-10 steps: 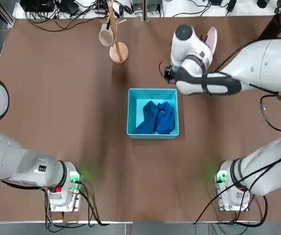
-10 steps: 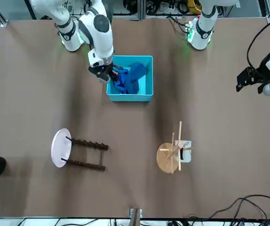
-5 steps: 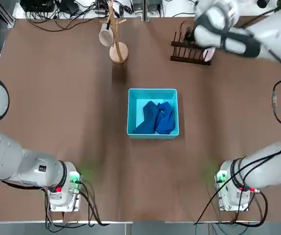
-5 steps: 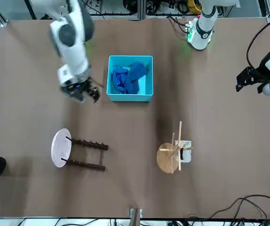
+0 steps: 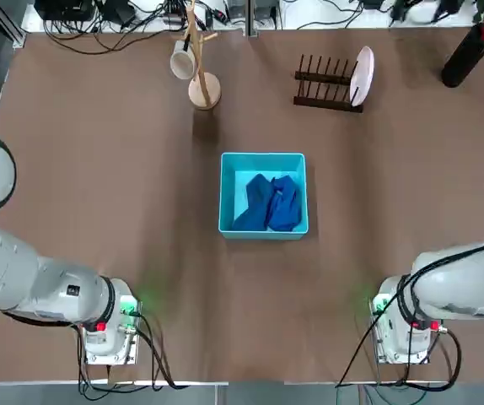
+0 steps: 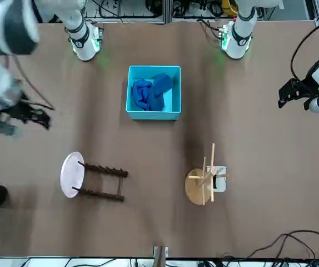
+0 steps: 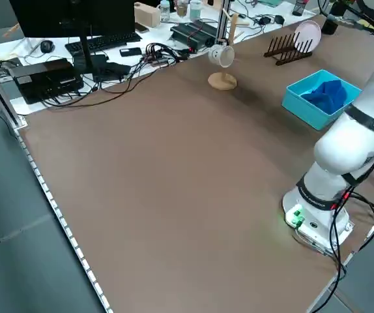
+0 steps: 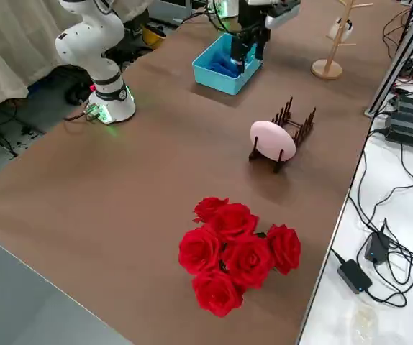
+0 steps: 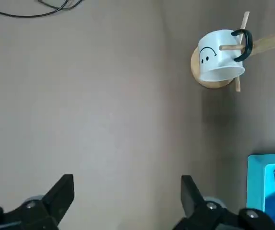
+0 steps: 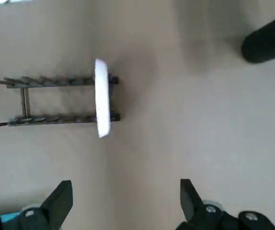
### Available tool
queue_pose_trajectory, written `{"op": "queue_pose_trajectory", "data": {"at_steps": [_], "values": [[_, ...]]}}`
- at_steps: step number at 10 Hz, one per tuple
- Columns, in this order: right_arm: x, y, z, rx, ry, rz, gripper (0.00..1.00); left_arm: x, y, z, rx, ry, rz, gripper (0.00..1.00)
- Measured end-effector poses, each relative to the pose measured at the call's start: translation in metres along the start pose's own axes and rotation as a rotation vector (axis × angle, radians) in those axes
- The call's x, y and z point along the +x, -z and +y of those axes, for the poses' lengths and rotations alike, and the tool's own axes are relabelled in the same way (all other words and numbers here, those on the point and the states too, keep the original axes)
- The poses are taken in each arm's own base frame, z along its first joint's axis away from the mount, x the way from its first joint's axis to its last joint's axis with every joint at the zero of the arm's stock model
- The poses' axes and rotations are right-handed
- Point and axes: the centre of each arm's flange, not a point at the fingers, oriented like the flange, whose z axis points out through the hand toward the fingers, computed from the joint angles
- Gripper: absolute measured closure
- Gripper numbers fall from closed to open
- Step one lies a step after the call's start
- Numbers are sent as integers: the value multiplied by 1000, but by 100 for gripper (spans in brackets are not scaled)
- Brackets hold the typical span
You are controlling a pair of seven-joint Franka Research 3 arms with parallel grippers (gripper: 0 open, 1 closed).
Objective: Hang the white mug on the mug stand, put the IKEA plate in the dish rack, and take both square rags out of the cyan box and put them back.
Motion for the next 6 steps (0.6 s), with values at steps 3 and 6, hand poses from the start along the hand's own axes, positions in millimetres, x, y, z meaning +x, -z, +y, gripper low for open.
{"op": "queue_pose_trajectory", "data": {"at_steps": [3, 6], "values": [[7, 46, 30, 7, 10, 63, 1, 0, 0, 0, 0, 0, -1, 2], [-7, 69, 39, -5, -4, -9, 1, 0, 0, -2, 1, 3, 2, 2]]}}
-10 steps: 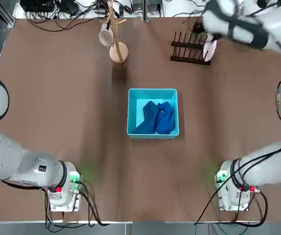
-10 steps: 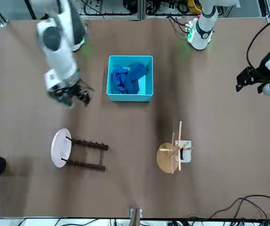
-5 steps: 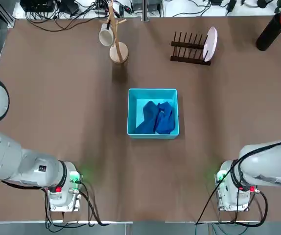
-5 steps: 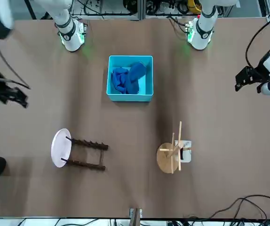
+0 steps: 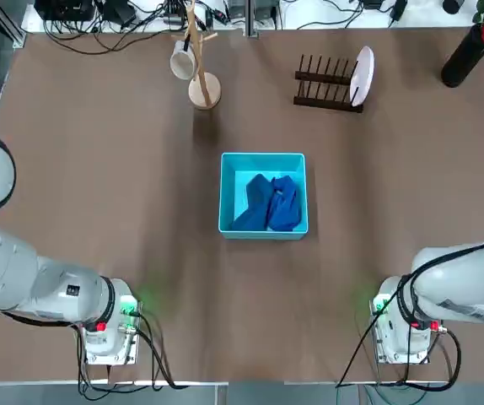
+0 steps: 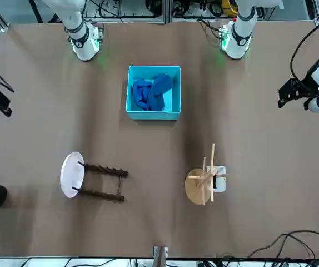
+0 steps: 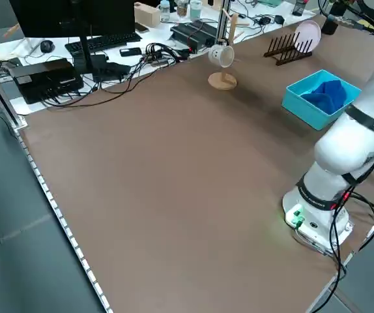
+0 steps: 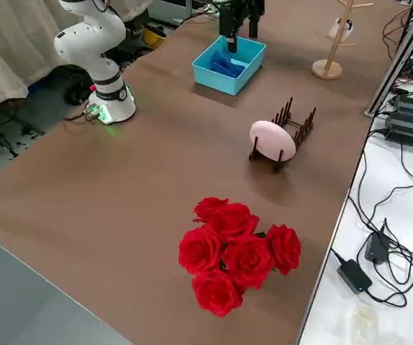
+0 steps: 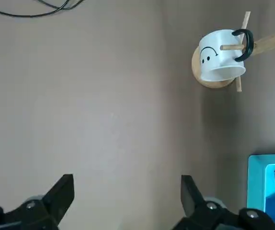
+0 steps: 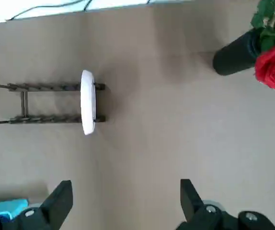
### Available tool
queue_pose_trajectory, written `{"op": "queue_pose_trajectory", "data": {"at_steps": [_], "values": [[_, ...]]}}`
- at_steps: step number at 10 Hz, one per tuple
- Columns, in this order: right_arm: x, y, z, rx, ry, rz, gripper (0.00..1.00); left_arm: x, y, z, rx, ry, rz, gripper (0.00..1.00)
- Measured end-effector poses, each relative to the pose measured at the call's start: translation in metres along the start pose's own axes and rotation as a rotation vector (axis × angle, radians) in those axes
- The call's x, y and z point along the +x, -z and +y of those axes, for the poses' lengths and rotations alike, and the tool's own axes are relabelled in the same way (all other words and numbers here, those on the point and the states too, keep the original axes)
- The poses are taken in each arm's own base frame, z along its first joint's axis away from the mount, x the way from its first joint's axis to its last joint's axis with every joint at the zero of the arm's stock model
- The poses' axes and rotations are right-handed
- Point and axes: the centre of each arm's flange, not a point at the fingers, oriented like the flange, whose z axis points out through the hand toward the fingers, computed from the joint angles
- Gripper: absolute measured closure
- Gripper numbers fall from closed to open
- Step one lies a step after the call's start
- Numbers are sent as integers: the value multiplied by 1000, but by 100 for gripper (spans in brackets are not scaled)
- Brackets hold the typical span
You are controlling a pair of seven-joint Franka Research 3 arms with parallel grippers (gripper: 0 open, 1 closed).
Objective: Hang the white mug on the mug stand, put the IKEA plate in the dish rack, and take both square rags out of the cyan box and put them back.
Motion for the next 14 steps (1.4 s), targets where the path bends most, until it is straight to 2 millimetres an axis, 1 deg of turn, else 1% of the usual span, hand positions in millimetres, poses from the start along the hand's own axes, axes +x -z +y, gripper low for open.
{"op": "queue_pose_trajectory", "data": {"at_steps": [2, 3, 4, 5, 7, 8, 9, 10, 11, 14], "values": [[-14, 22, 8, -8, -16, 11, 1, 0, 0, 0, 0, 0, 5, 2], [-21, 34, 10, -11, -17, 21, 1, 1, 1, 0, 0, 0, 6, 2], [-28, 40, 9, -11, -12, 21, 1, 1, 1, 0, 0, 0, 7, 2], [-33, 40, 8, -8, -6, 16, 1, 1, 1, 0, 0, 0, 7, 2], [-34, 29, 9, -6, 3, 5, 1, 1, 1, -1, 1, 2, 8, 2], [-34, 23, 9, -5, 8, 1, 1, 1, 1, -8, 2, 13, 7, 2], [-34, 21, 9, -5, 10, -1, 1, 1, 1, -19, 3, 32, 7, 2], [-35, 21, 9, -5, 10, -1, 1, 0, 1, -31, 4, 43, 7, 2], [-36, 22, 8, -4, 12, 0, 1, 0, 1, -36, 4, 49, 7, 2], [-36, 21, 5, -3, 18, -1, 1, 0, 1, -29, 3, 35, 7, 2]]}}
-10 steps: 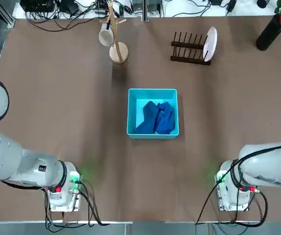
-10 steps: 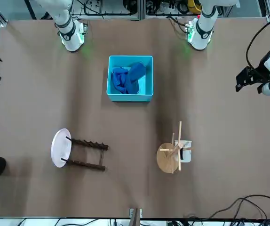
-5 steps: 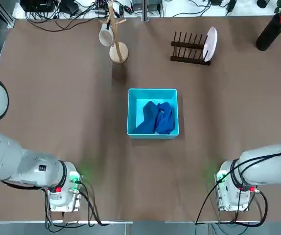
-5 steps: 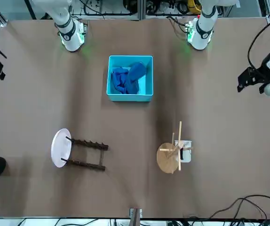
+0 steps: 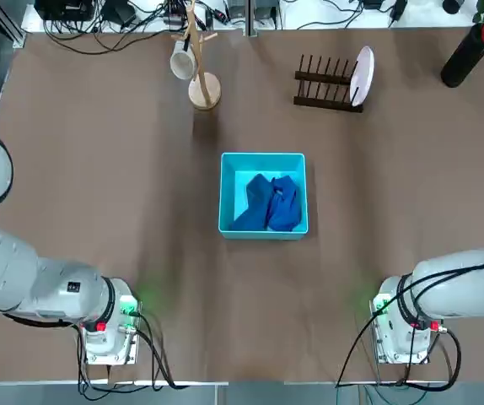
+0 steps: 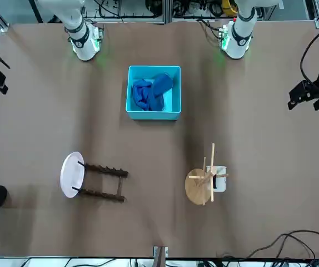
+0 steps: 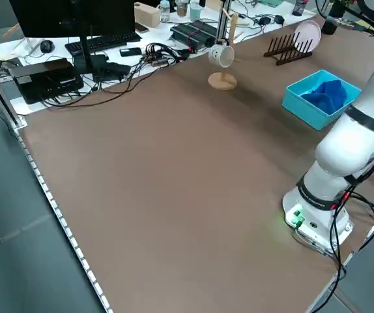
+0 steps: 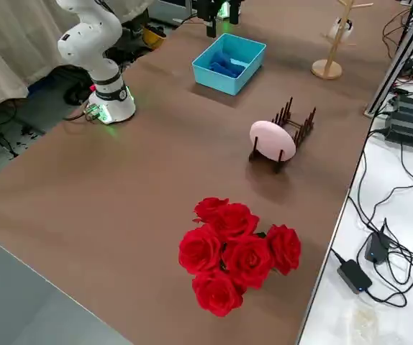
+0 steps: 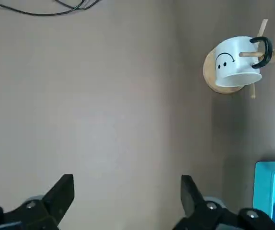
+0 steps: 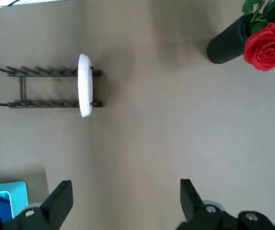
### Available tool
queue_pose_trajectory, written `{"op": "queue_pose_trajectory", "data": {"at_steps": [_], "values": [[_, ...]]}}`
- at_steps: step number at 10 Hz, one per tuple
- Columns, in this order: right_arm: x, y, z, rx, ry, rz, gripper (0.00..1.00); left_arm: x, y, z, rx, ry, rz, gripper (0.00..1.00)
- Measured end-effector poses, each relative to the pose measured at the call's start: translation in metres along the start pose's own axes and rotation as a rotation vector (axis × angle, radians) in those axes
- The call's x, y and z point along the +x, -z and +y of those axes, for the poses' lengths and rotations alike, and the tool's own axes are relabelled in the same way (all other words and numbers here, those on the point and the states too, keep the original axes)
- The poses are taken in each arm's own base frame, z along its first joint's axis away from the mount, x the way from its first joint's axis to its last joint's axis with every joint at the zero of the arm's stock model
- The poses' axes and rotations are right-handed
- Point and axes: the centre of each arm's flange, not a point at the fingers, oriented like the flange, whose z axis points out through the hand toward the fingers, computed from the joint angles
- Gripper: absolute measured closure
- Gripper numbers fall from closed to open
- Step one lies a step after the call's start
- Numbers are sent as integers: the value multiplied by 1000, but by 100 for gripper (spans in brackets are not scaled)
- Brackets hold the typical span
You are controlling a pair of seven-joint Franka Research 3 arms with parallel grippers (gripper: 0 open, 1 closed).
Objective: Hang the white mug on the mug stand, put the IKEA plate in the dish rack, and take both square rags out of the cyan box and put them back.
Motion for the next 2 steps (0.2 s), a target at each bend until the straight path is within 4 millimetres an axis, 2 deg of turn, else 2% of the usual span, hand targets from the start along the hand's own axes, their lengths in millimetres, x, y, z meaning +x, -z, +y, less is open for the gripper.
{"op": "queue_pose_trajectory", "data": {"at_steps": [2], "values": [[0, -1, -4, 1, 8, -1, 1, 0, 0, 2, 0, -3, 0, 2]]}}
